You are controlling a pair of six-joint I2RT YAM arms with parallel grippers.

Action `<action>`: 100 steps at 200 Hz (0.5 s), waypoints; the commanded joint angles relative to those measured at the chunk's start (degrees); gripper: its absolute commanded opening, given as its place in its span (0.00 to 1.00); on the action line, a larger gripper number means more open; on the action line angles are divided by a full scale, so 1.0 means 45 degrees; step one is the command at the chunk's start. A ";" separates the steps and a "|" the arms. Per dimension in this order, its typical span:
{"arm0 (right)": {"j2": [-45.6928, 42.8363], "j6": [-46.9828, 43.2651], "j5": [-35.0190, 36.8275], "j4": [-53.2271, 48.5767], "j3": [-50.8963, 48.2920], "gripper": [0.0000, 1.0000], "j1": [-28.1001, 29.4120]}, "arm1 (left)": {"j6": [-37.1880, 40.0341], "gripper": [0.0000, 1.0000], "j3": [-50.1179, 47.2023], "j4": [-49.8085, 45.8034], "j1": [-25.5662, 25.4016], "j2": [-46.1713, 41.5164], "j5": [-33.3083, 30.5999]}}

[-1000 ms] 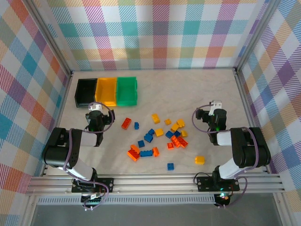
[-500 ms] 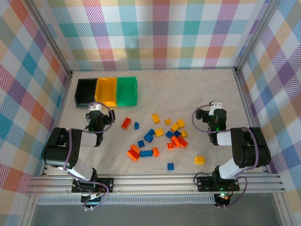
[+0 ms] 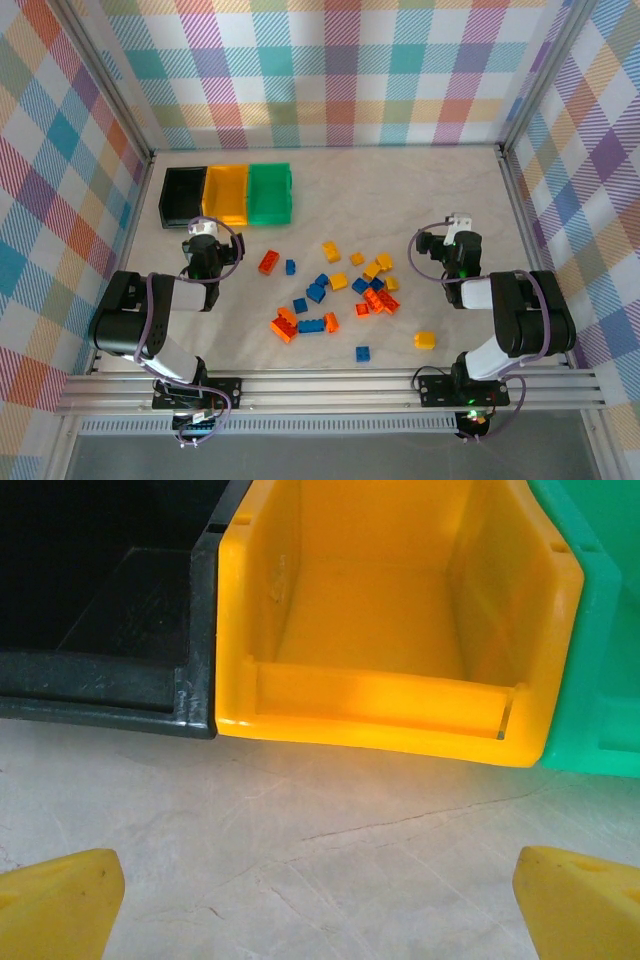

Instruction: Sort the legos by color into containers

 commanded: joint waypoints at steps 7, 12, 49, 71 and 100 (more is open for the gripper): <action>-0.1980 -0.0513 0.1056 -0.3064 0.1026 1.00 0.0831 | -0.0179 1.00 0.1208 -0.3119 -0.0050 -0.1795 -0.0939; -0.2190 -0.0494 0.1025 -0.3742 0.1272 1.00 0.0900 | -0.0269 1.00 0.1439 -0.3588 -0.0054 -0.1955 -0.1194; -0.2931 0.1125 0.1791 -0.6690 0.2156 1.00 0.1115 | -0.2311 1.00 0.1332 -0.3963 -0.0048 -0.3987 -0.1844; -0.3469 0.1427 0.2778 -0.7234 0.2185 1.00 0.1404 | -0.4936 1.00 0.1300 -0.3971 -0.0011 -0.4926 -0.2468; -0.4460 0.3088 0.3862 -0.7208 0.1989 1.00 0.1395 | -0.6146 1.00 0.1897 -0.3885 0.0266 -0.5117 -0.0077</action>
